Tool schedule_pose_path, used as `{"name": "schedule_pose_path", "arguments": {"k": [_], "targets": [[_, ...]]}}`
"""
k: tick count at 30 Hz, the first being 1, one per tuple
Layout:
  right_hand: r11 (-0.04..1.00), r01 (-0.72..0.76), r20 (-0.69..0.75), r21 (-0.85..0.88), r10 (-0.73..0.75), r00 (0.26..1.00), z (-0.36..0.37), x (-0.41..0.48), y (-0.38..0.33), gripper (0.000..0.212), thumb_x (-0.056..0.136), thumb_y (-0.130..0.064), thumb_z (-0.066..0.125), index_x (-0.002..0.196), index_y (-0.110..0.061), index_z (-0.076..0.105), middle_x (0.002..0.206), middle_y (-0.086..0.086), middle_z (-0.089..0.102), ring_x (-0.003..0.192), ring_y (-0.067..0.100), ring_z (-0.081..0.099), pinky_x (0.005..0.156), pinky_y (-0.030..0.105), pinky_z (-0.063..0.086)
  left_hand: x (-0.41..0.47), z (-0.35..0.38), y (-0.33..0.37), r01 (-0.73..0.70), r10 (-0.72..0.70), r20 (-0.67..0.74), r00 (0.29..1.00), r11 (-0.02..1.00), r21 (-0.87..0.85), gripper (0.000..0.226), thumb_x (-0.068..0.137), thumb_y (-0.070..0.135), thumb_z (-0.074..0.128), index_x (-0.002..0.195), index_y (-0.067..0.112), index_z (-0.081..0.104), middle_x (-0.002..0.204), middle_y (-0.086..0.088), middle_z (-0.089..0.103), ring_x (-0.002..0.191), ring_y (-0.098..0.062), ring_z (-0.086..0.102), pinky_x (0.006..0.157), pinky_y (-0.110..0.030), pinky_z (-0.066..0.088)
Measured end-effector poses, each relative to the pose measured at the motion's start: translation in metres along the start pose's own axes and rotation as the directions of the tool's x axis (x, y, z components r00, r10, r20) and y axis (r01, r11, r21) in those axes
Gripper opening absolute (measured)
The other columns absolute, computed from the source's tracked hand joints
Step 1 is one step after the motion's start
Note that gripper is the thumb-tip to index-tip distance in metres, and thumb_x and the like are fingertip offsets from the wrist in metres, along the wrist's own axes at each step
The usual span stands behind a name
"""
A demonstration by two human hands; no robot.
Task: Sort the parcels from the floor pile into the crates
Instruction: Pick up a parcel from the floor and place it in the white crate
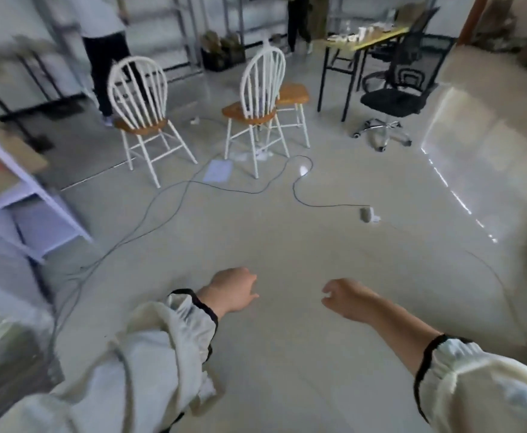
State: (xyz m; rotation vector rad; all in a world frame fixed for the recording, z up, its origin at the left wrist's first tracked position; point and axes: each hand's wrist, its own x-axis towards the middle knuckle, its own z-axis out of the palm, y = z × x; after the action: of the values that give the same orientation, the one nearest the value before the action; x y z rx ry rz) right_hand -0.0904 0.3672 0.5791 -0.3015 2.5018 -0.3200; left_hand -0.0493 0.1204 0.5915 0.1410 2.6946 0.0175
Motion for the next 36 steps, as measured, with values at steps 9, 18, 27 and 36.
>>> {"name": "schedule_pose_path", "arguments": {"k": [9, 18, 27, 36], "targets": [[0.849, 0.459, 0.291, -0.263, -0.384, 0.876, 0.020, 0.108, -0.220, 0.044, 0.093, -0.037, 0.048, 0.133, -0.018, 0.050, 0.138, 0.004, 0.050, 0.125, 0.024, 0.048, 0.101, 0.030, 0.039, -0.067, 0.053, -0.175, 0.475, -0.493, 0.053, 0.868, 0.795, -0.377, 0.040, 0.090, 0.037, 0.052, 0.128, 0.027, 0.054, 0.126, 0.000, 0.057, 0.114, -0.022, 0.055, 0.082, -0.027, 0.040], [0.625, 0.707, 0.621, -0.331, -0.420, 0.661, 0.132, 0.204, -0.334, 0.037, 0.091, -0.026, 0.047, 0.124, -0.016, 0.056, 0.129, 0.009, 0.056, 0.116, 0.026, 0.054, 0.094, 0.029, 0.046, -0.093, 0.174, -0.222, 0.806, -0.802, 0.286, 0.525, 0.360, -0.470, 0.040, 0.095, 0.036, 0.043, 0.131, 0.020, 0.049, 0.128, -0.005, 0.053, 0.117, -0.027, 0.052, 0.094, -0.036, 0.041], [0.807, 0.522, 0.683, -0.275, -0.219, 0.697, 0.369, 0.346, -0.299, 0.029, 0.091, -0.026, 0.051, 0.112, -0.007, 0.058, 0.113, 0.013, 0.059, 0.097, 0.023, 0.055, 0.084, 0.029, 0.046, 0.010, 0.424, -0.248, 0.838, -0.774, 0.470, 0.424, 0.139, -0.527, 0.039, 0.092, 0.030, 0.043, 0.129, 0.020, 0.048, 0.122, -0.005, 0.053, 0.111, -0.028, 0.055, 0.088, -0.037, 0.046], [0.800, 0.367, 0.872, -0.475, 0.373, 0.317, 0.604, 0.544, -0.248, 0.074, 0.090, -0.059, 0.044, 0.149, -0.023, 0.017, 0.151, 0.006, 0.033, 0.134, 0.033, 0.039, 0.107, 0.052, 0.033, 0.126, 0.723, -0.290, 0.821, -0.601, 0.587, 0.542, 0.231, -0.521, 0.059, 0.090, 0.057, 0.045, 0.138, 0.024, 0.039, 0.130, -0.002, 0.055, 0.118, -0.023, 0.053, 0.094, -0.037, 0.044]]}}
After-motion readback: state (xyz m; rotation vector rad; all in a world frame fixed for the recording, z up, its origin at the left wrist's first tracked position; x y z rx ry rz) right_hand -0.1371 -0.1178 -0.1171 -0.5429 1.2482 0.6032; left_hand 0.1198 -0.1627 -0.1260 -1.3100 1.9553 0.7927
